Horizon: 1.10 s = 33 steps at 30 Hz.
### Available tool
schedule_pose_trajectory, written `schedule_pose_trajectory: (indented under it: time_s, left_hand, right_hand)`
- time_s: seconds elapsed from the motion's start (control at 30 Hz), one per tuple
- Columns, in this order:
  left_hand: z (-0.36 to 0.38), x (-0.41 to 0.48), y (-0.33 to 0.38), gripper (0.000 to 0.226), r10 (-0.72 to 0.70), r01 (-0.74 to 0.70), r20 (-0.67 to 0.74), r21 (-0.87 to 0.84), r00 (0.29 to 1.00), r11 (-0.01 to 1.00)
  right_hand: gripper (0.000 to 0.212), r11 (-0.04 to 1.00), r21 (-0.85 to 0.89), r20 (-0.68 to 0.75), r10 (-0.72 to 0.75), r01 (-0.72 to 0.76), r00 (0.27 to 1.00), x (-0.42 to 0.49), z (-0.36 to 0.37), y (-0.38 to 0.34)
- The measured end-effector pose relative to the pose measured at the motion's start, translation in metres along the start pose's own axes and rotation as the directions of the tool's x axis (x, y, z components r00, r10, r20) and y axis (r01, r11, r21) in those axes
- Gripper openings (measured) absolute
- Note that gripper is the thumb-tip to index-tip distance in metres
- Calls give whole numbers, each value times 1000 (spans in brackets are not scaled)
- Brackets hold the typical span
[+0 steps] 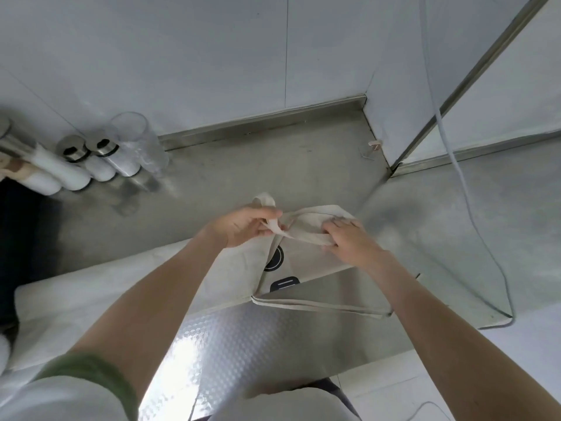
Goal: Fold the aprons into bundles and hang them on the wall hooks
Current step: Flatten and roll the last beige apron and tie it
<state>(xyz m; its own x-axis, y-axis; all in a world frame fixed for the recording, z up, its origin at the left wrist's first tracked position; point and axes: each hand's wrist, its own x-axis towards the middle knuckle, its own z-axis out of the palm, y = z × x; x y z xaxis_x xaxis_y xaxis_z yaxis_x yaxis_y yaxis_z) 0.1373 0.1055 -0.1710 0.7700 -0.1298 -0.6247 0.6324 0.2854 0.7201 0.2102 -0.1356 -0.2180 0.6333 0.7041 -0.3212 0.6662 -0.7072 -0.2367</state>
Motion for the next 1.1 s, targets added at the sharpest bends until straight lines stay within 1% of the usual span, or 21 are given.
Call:
schedule_pose_trajectory:
  time_s: [0.03,0.07,0.1,0.13,0.17,0.23,0.37,0.4,0.47,0.5,0.57,0.63,0.67,0.73,0.8,0.9,0.97,1.0,1.03,1.07,1.1]
  left_hand:
    - [-5,-2,-5,16,-15,28,-81,166,997,986]
    - [-9,-2,-10,16,-13,81,-178,379,984,922]
    - [-13,-1,-17,12,30,141,-279,571,960,809]
    - [-15,0,-23,9,104,195,-354,709,929,677]
    - [-17,0,-28,13,182,230,-399,781,899,580]
    - [-17,2,-35,23,279,231,-405,838,871,494]
    - [2,2,-37,30,388,163,-287,933,876,322]
    - [8,3,-37,41,380,149,-229,962,896,228]
    - [19,6,-43,63,326,129,-110,991,939,-39]
    - [22,9,-47,67,314,123,-74,983,947,-138]
    - [22,19,-57,55,334,133,-42,958,942,-255]
    - [18,25,-65,44,365,152,-45,950,930,-272]
    - [16,27,-68,42,364,160,-56,951,930,-264]
    - [17,29,-73,41,366,170,-65,949,928,-264]
    - [20,30,-73,43,361,178,-71,945,930,-273]
    - [22,29,-73,46,326,176,-75,940,942,-292]
    - [20,25,-76,45,370,190,-61,927,927,-324]
    - [19,24,-75,46,430,203,-32,912,902,-357]
    - [21,21,-72,50,435,208,-11,889,901,-407]
    - [21,20,-71,56,442,192,15,888,897,-419]
    - [22,19,-69,61,430,160,28,904,902,-395]
  right_hand:
    - [36,999,31,-11,38,-38,999,-1,1,1]
    - [38,996,58,-35,69,-67,997,-1,1,1]
    - [41,991,86,-58,108,-103,992,-2,1,1]
    - [44,984,108,-67,152,-144,986,-3,0,0]
    - [49,975,121,-65,194,-185,979,-4,0,-1]
    - [55,961,126,-62,256,-247,965,-5,2,-1]
    - [57,939,223,-92,288,-262,953,-4,4,2]
    - [60,930,266,-102,288,-253,952,-3,3,2]
    - [71,890,379,-145,328,-254,933,-2,1,3]
    - [74,863,428,-174,369,-267,913,-2,1,4]
    - [65,799,492,-201,490,-345,848,0,0,9]
    - [42,732,496,-134,596,-467,792,1,-3,15]
    - [39,710,476,-88,626,-519,775,1,-3,19]
    - [42,690,458,-52,649,-560,759,2,-3,26]
    - [45,652,509,-25,664,-562,747,3,-4,27]
    - [45,580,577,108,644,-575,758,0,-9,27]
    - [38,563,574,196,611,-595,767,-2,-14,28]
    - [31,579,564,204,594,-589,778,-3,-17,28]
    - [26,589,569,198,579,-574,791,-4,-20,27]
    - [22,588,588,185,571,-555,800,-5,-24,24]
    - [20,578,612,171,570,-539,804,-6,-27,21]
